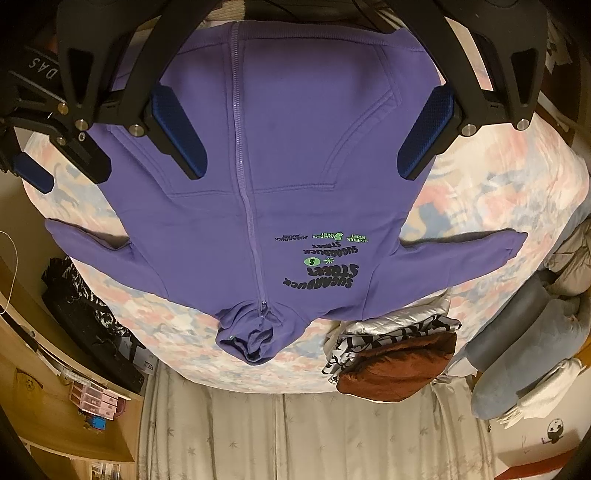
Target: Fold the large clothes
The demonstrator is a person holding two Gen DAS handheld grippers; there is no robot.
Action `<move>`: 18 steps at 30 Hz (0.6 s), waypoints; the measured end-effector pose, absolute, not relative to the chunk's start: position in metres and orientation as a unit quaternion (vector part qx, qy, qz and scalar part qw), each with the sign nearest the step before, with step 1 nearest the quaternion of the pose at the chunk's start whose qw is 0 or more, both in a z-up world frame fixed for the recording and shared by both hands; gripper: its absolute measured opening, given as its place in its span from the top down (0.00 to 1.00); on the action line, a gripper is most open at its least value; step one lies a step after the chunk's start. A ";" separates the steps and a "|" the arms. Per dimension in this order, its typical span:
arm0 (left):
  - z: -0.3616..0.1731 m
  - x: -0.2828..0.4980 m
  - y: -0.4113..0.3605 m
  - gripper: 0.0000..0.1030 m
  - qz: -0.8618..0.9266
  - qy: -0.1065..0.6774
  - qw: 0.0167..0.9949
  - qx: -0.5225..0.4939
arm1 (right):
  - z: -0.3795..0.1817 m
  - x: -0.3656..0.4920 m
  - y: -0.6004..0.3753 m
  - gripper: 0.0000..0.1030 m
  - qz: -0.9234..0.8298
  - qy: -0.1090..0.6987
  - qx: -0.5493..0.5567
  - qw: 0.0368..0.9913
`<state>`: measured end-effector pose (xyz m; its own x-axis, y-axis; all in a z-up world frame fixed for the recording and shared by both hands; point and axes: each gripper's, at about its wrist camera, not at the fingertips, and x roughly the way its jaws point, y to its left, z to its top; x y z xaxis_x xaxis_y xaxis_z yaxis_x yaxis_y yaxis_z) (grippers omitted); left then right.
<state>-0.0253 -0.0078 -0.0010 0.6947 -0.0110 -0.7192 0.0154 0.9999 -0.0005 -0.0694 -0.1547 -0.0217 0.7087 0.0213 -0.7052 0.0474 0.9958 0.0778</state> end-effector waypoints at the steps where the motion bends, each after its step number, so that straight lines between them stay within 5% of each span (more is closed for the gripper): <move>1: -0.001 -0.026 -0.007 0.01 -0.007 0.391 0.920 0.002 | -0.022 -0.069 -0.155 0.00 -0.006 0.382 0.045 0.923; 18: -0.007 -0.026 -0.005 0.01 -0.007 0.395 0.919 -0.002 | -0.036 -0.063 -0.162 0.00 -0.009 0.393 0.049 0.918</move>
<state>-0.0255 -0.0054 -0.0073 0.6874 -0.0141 -0.7261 0.0103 0.9999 -0.0097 -0.0634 -0.1617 -0.0364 0.6908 0.0214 -0.7228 0.0559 0.9950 0.0829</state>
